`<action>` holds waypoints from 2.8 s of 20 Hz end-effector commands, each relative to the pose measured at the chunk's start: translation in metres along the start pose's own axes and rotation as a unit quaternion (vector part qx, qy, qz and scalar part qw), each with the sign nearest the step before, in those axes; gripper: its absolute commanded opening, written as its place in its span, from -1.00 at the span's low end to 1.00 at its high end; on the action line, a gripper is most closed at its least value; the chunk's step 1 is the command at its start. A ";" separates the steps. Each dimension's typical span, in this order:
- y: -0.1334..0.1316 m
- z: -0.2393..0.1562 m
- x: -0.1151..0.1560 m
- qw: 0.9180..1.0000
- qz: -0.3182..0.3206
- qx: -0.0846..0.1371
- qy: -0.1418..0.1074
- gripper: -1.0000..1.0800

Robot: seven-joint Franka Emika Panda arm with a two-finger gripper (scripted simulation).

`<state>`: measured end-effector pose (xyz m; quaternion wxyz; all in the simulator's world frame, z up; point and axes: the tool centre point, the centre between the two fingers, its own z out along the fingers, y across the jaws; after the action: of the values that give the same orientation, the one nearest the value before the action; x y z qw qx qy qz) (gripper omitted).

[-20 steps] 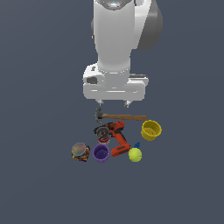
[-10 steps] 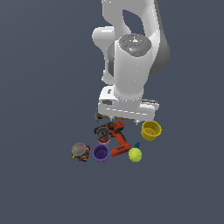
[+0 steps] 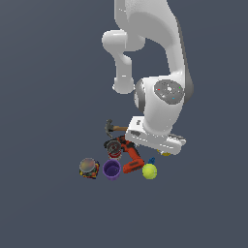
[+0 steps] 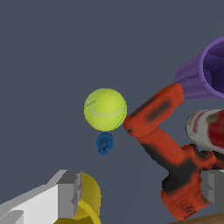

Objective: Pick up a designated object from a clutter of objects.

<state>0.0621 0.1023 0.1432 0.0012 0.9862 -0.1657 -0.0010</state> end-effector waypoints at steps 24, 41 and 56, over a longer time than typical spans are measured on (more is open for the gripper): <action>-0.031 0.085 -0.008 0.999 0.043 0.001 0.001 0.92; -0.032 0.101 -0.007 0.999 0.043 0.001 0.001 -1.00; -0.034 0.055 -0.027 0.999 0.043 0.001 0.001 -1.00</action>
<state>0.0509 0.1416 0.0785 0.0003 0.9780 -0.2085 -0.0005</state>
